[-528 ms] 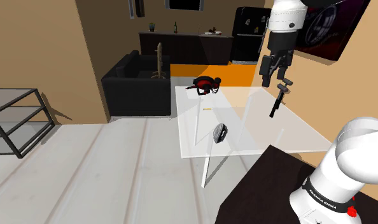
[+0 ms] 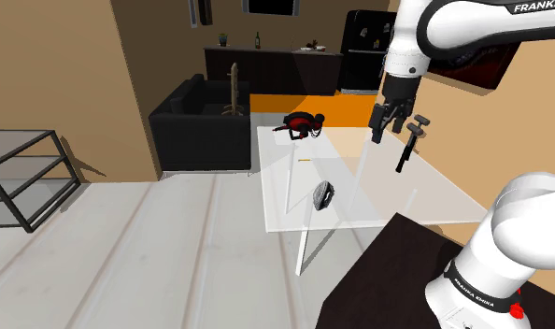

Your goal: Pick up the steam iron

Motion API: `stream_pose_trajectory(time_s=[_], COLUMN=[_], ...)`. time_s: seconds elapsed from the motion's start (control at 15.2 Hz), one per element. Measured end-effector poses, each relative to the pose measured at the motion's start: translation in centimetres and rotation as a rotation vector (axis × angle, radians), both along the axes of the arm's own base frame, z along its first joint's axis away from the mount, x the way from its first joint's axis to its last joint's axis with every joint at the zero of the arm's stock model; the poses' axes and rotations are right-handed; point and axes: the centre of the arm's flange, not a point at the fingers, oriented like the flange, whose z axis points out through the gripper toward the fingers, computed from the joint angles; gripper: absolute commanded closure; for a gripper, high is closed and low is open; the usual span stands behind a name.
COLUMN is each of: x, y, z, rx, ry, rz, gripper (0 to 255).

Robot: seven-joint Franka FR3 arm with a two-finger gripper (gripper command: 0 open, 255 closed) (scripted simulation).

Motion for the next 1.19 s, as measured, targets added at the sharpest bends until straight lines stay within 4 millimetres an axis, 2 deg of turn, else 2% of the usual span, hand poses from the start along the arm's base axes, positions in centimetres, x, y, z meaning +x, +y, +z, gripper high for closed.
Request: stream_pose_trajectory(time_s=[0.66,1.19], x=[3.7,7.9], y=[-5.2,-9.6], z=[-11.4,-19.1], rx=[0.023,0.044], ry=[-0.132,-0.240], rz=[-0.013,-0.024], gripper=[0,0])
